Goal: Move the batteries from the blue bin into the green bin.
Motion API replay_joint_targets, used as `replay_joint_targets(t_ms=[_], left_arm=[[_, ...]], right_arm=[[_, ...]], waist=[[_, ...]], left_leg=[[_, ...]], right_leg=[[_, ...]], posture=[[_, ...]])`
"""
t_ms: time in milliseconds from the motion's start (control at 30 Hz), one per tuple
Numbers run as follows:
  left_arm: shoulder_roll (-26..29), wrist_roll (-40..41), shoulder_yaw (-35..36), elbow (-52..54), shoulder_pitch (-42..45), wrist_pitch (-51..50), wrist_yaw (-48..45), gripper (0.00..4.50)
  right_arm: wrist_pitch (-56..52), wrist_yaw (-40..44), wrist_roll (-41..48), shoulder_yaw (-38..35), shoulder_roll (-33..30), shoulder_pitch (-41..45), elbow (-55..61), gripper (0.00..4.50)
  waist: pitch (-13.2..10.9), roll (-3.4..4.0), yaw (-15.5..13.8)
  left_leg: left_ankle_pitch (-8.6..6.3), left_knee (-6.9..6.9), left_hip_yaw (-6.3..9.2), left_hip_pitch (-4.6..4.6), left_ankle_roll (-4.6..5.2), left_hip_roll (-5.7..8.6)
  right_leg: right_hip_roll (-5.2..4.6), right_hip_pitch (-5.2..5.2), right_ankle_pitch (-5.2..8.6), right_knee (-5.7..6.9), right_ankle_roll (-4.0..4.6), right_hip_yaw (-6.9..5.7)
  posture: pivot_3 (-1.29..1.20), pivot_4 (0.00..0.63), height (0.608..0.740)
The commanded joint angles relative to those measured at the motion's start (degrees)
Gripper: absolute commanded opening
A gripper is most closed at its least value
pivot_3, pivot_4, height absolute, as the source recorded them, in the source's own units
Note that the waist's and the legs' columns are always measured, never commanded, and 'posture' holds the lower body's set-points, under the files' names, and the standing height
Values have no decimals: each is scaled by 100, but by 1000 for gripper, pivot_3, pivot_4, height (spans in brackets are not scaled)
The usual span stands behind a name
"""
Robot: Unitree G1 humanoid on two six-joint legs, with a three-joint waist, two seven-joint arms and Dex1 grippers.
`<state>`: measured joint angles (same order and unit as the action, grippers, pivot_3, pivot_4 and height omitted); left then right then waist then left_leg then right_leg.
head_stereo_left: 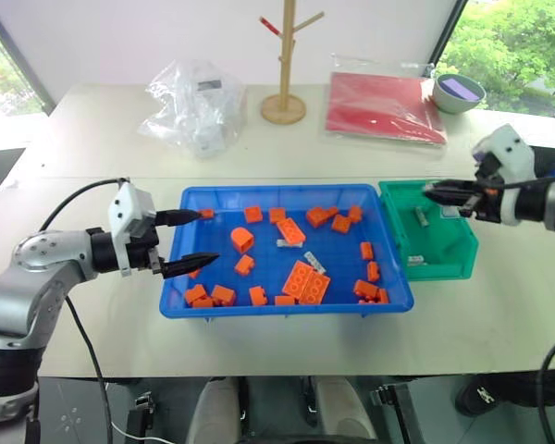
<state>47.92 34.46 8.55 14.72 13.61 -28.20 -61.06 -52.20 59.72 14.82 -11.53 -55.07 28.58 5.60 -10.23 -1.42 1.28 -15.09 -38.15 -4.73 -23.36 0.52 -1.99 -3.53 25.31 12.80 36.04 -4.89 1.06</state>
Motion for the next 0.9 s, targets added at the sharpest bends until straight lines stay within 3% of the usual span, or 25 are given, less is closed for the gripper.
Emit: replay_joint_targets(t_ms=[33, 133, 333, 500, 700, 800, 900], left_arm=[[-29, 38, 51, 70, 131, 54, -17, 4500], [-27, 45, 78, 89, 129, 4, 6, 4500], [7, 9, 124, 187, -28, 26, 15, 4500], [-4, 2, 116, 254, -43, 21, 69, 4500], [30, 16, 159, 263, 29, -3, 101, 4500], [45, -22, 172, 227, 39, 36, 125, 4500], [63, -6, 216, 288, -1, 21, 164, 4500]], right_arm=[[207, -260, 8, -9, -53, -37, 190, 2429], [255, -401, 61, 146, -20, 318, 135, 3923], [-763, -646, 861, 460, 609, 1023, 918, 3923], [-732, -962, 954, 1211, 1268, 847, 1556, 3923], [2035, -864, -715, 2926, 1170, 443, 1121, 3923], [2883, -897, -1215, 3290, 1305, 520, 670, 3923], [2945, -935, -1337, 3353, 1552, 568, 351, 3923]], waist=[[0, 0, -11], [0, 0, -15], [0, -1, -12], [0, -1, -49], [3, -7, -45], [2, -7, -38], [2, -8, -27]], left_leg=[[0, -1, -1, 0, 0, 1], [0, -3, -3, -3, 0, 4], [0, -1, -2, -6, 0, 0], [0, 3, 7, -10, 0, -4], [0, -7, 1, -16, 0, 12], [0, -6, 0, -16, 0, 12], [1, -6, 0, -14, 0, 8]], right_leg=[[-1, 0, 0, 0, 0, 2], [-7, 0, 1, -3, 0, 5], [-2, 6, 1, -2, 0, 8], [-4, 4, 0, -1, 0, -1], [-21, -8, 2, -22, 2, -1], [-14, -6, 1, -21, 0, -1], [-5, -2, 1, -10, 0, -1]], posture=[[0, 150, 736], [0, 150, 736], [0, 150, 736], [0, 150, 736], [0, 150, 736], [0, 150, 736], [0, 150, 736]])
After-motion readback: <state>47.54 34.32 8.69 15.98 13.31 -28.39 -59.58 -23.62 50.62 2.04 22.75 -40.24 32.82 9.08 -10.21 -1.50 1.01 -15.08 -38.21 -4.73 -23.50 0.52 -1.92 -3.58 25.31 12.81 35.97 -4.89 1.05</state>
